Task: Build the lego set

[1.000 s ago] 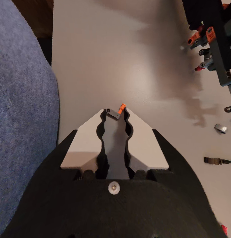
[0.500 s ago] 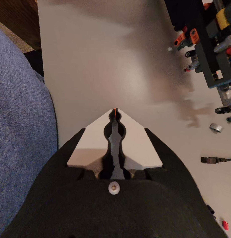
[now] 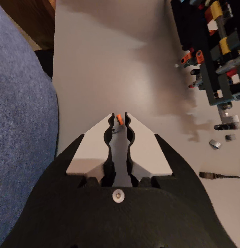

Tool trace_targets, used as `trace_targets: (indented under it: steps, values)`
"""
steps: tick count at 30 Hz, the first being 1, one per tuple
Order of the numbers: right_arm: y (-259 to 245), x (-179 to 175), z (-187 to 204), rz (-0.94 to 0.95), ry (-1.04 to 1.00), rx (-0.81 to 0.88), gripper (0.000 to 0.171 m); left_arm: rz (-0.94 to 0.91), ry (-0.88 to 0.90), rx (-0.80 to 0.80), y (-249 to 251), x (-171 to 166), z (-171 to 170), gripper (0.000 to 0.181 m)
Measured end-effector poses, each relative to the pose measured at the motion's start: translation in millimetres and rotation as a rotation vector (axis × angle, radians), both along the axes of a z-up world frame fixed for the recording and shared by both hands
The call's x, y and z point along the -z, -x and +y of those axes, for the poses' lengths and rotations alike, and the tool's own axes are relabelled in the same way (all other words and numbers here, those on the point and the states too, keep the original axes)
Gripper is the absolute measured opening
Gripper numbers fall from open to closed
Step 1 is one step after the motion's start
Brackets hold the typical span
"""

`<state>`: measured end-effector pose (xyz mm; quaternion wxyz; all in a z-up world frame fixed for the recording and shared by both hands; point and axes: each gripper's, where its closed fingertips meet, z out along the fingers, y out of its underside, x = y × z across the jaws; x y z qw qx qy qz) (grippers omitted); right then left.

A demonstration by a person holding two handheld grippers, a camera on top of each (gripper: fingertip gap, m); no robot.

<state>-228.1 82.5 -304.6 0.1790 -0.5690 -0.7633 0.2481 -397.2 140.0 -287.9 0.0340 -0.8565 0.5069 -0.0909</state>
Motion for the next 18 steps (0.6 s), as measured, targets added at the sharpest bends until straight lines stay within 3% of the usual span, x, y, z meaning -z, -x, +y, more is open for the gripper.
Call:
trace_targets:
  steps: [1,9,15,18]
  values:
    - [0,2,-1,-0.014,-0.003,-0.016,0.013,0.001,0.000,-0.001,0,0,0,0.036]
    - [6,3,-4,-0.004,0.006,-0.052,0.003,-0.002,0.005,-0.003,1,0,-3,0.036]
    - [15,-30,6,0.211,0.157,0.051,0.003,-0.003,0.005,0.002,1,0,-3,0.036]
    - [-7,-23,17,0.229,0.171,0.135,0.011,-0.004,0.006,0.004,1,0,-3,0.036]
